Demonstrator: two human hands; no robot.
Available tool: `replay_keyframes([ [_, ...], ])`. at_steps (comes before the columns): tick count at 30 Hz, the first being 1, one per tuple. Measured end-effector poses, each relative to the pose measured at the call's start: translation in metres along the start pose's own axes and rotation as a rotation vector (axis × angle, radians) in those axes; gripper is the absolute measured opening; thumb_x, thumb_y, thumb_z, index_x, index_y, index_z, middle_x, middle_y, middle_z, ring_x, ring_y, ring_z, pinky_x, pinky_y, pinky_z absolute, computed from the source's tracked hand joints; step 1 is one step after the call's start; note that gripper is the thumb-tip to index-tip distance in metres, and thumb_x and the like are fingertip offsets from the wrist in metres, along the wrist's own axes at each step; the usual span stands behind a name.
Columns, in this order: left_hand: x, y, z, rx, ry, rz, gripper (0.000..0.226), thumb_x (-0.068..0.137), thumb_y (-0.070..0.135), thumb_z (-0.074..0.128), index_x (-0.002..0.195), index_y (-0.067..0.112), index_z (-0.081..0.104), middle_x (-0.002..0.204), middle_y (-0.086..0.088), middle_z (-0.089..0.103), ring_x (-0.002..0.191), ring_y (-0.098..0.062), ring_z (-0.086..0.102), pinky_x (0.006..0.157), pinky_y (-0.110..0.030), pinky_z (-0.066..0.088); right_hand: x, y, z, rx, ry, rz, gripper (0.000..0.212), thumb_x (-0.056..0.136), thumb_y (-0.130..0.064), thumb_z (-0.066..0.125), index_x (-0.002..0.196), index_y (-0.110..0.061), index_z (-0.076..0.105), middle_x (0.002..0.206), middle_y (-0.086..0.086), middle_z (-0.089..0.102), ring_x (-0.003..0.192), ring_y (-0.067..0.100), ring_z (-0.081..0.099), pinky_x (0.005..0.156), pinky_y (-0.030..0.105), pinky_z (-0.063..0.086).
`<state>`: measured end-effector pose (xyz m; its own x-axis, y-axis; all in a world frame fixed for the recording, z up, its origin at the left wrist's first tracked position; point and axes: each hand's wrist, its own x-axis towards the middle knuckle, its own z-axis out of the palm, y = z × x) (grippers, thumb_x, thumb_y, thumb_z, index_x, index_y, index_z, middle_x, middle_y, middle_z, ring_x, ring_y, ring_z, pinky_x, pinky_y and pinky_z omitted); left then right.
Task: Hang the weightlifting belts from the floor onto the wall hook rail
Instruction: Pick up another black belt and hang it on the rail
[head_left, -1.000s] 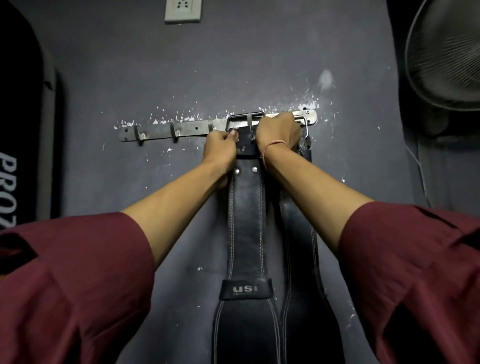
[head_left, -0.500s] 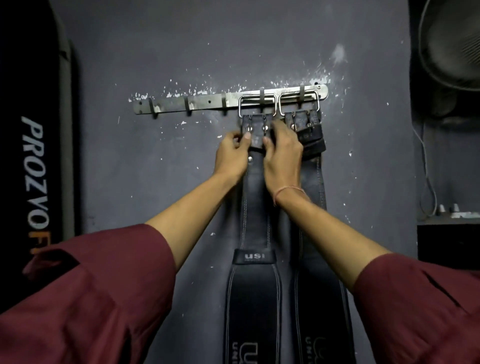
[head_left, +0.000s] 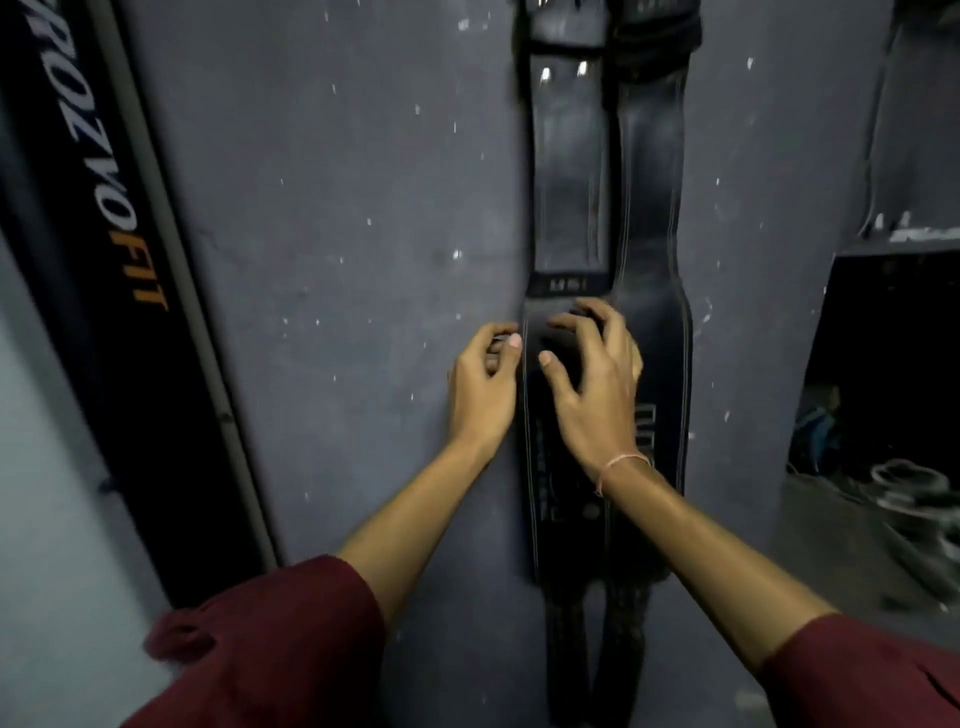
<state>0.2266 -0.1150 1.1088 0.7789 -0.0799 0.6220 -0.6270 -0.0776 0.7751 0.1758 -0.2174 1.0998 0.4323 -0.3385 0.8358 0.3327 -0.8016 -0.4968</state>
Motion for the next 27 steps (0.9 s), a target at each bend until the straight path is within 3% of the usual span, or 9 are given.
replay_keyframes([
  [3, -0.06, -0.048, -0.008, -0.046, -0.011, -0.122, 0.019, 0.099, 0.017, 0.054, 0.112, 0.011, 0.067, 0.089, 0.005, 0.067, 0.071, 0.008, 0.058, 0.068, -0.004, 0.044, -0.072, 0.004, 0.003, 0.026, -0.08, 0.139, 0.03, 0.091, -0.019, 0.063, 0.121, -0.019, 0.059, 0.139, 0.001, 0.045, 0.131, 0.016, 0.042, 0.118, 0.043, 0.026],
  [8, -0.163, -0.13, -0.02, -0.067, -0.021, -0.363, 0.011, 0.098, 0.012, 0.055, 0.104, 0.009, 0.064, 0.084, 0.0, 0.065, 0.073, -0.007, 0.057, 0.064, -0.005, 0.044, -0.2, 0.024, 0.015, 0.139, -0.362, 0.404, 0.023, 0.092, -0.007, 0.061, 0.114, -0.011, 0.062, 0.117, 0.002, 0.057, 0.11, 0.012, 0.056, 0.097, 0.018, 0.044],
  [11, -0.23, -0.179, -0.029, -0.01, -0.069, -0.488, 0.009, 0.098, 0.014, 0.056, 0.105, 0.01, 0.059, 0.089, 0.005, 0.06, 0.079, -0.001, 0.056, 0.066, -0.004, 0.043, -0.272, 0.044, 0.029, 0.135, -0.502, 0.593, 0.018, 0.091, -0.002, 0.059, 0.105, -0.01, 0.066, 0.108, 0.003, 0.066, 0.102, 0.016, 0.063, 0.092, 0.027, 0.052],
  [16, -0.339, -0.257, -0.037, 0.04, -0.112, -0.759, 0.008, 0.096, 0.008, 0.057, 0.101, 0.002, 0.06, 0.093, -0.006, 0.062, 0.087, -0.016, 0.058, 0.074, -0.016, 0.045, -0.398, 0.081, 0.046, 0.136, -0.715, 0.877, 0.035, 0.077, 0.018, 0.044, 0.092, -0.003, 0.069, 0.088, 0.01, 0.07, 0.083, 0.025, 0.066, 0.078, 0.046, 0.056],
  [18, -0.379, -0.285, -0.037, 0.075, -0.164, -0.835, 0.011, 0.096, 0.008, 0.057, 0.102, -0.001, 0.061, 0.093, -0.008, 0.063, 0.086, -0.016, 0.058, 0.071, -0.007, 0.044, -0.45, 0.104, 0.051, 0.121, -0.801, 0.944, 0.035, 0.076, 0.016, 0.046, 0.086, -0.01, 0.068, 0.084, 0.007, 0.07, 0.08, 0.023, 0.065, 0.078, 0.049, 0.057],
  [20, -0.421, -0.317, -0.035, 0.13, -0.217, -0.896, 0.015, 0.096, 0.015, 0.058, 0.104, 0.003, 0.063, 0.096, -0.008, 0.066, 0.089, -0.016, 0.06, 0.075, -0.011, 0.047, -0.502, 0.13, 0.055, 0.102, -0.862, 1.01, 0.032, 0.081, 0.011, 0.052, 0.083, -0.018, 0.066, 0.086, 0.007, 0.07, 0.084, 0.027, 0.067, 0.079, 0.051, 0.057],
  [22, -0.465, -0.354, -0.03, 0.181, -0.274, -0.965, 0.02, 0.097, 0.018, 0.058, 0.109, 0.003, 0.064, 0.099, -0.007, 0.066, 0.093, -0.015, 0.059, 0.081, -0.022, 0.047, -0.549, 0.152, 0.06, 0.071, -0.905, 1.057, 0.02, 0.085, 0.007, 0.058, 0.089, -0.009, 0.07, 0.093, 0.014, 0.072, 0.089, 0.034, 0.069, 0.08, 0.05, 0.056],
  [24, -0.508, -0.393, -0.025, 0.218, -0.292, -1.08, 0.024, 0.099, 0.013, 0.056, 0.115, -0.003, 0.062, 0.101, -0.007, 0.063, 0.095, -0.016, 0.057, 0.081, -0.02, 0.04, -0.595, 0.179, 0.067, 0.058, -0.946, 1.174, 0.015, 0.086, 0.006, 0.06, 0.091, -0.002, 0.072, 0.091, 0.016, 0.073, 0.088, 0.035, 0.069, 0.076, 0.045, 0.057],
  [27, -0.581, -0.461, -0.015, 0.248, -0.306, -1.227, 0.023, 0.101, 0.017, 0.053, 0.113, -0.001, 0.061, 0.108, -0.017, 0.066, 0.103, -0.029, 0.062, 0.085, -0.028, 0.043, -0.668, 0.225, 0.084, 0.088, -1.004, 1.344, 0.017, 0.088, 0.005, 0.059, 0.088, -0.007, 0.071, 0.081, 0.006, 0.069, 0.081, 0.027, 0.068, 0.07, 0.036, 0.055],
])
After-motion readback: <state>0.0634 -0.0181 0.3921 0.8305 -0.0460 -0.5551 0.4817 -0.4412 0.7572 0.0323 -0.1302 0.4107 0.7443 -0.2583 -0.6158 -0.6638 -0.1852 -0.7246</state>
